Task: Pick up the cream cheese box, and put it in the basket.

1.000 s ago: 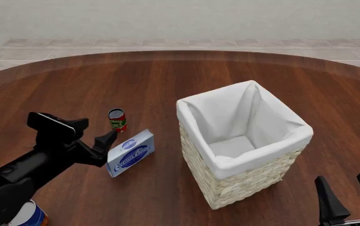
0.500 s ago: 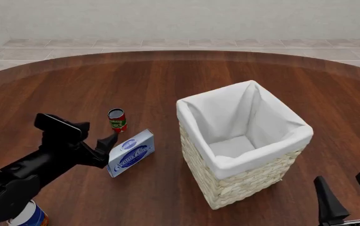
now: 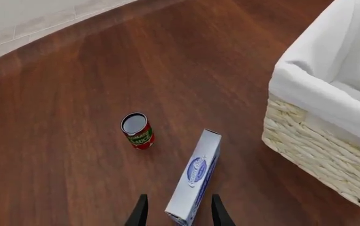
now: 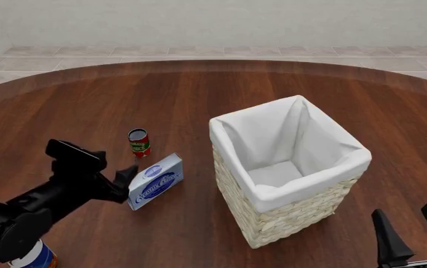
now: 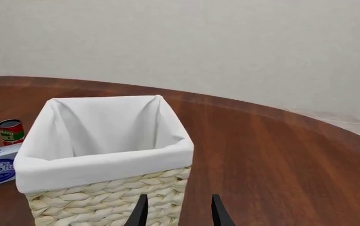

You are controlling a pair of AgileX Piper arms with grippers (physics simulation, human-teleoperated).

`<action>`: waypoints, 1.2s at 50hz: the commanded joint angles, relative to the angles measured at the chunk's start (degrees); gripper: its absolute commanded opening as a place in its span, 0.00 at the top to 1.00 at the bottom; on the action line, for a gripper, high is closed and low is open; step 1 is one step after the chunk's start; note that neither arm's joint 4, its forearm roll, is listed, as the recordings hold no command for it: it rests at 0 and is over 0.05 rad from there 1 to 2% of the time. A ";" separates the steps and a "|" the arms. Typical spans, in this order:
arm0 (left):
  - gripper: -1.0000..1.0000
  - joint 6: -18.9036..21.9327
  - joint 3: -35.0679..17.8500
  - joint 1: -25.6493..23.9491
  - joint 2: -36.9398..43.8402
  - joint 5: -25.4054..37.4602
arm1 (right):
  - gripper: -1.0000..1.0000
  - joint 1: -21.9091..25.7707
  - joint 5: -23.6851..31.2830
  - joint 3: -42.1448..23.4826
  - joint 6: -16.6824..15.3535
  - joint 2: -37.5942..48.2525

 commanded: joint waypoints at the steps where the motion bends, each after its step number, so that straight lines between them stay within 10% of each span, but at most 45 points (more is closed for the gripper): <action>1: 0.00 0.39 0.92 0.48 1.45 -0.96 | 0.00 0.17 0.15 0.00 -0.09 -0.18; 60: 0.00 1.17 1.52 -0.52 10.41 -6.34 | 0.00 -0.02 0.06 -0.01 0.05 -0.21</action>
